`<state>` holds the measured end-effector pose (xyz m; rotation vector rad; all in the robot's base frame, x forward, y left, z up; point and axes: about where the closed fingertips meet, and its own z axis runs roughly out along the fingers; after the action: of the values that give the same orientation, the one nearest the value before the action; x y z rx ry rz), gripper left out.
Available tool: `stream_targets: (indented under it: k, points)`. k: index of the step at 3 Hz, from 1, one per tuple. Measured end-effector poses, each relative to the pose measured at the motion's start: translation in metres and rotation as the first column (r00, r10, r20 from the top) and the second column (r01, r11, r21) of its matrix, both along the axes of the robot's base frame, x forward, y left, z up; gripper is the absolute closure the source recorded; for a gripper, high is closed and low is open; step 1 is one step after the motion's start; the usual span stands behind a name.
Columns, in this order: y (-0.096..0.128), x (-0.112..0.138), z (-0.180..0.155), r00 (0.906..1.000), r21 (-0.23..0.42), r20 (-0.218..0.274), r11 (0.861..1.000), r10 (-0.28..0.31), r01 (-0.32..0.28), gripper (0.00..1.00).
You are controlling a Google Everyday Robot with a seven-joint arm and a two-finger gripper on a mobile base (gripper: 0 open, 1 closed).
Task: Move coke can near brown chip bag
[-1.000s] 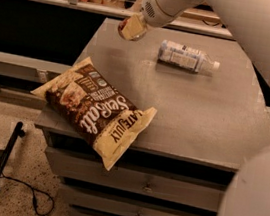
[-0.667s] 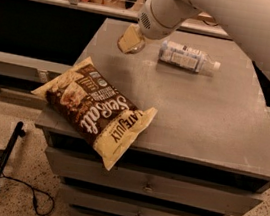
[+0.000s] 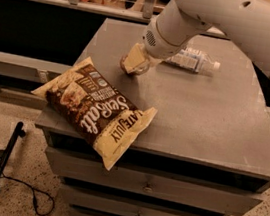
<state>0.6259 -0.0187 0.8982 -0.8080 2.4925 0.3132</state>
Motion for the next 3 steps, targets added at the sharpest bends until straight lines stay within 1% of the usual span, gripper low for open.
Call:
stream_targets:
  k: [1, 2, 3]
  points:
    - [-0.013, -0.005, -0.008, 0.9967, 0.040, -0.065, 0.998, 0.049, -0.047, 0.82]
    - [-0.023, -0.002, -0.008, 0.9823, 0.089, -0.118, 0.987, 0.146, -0.136, 0.59]
    - [-0.028, 0.001, -0.009, 0.9424, 0.172, -0.180, 0.952, 0.282, -0.252, 0.36]
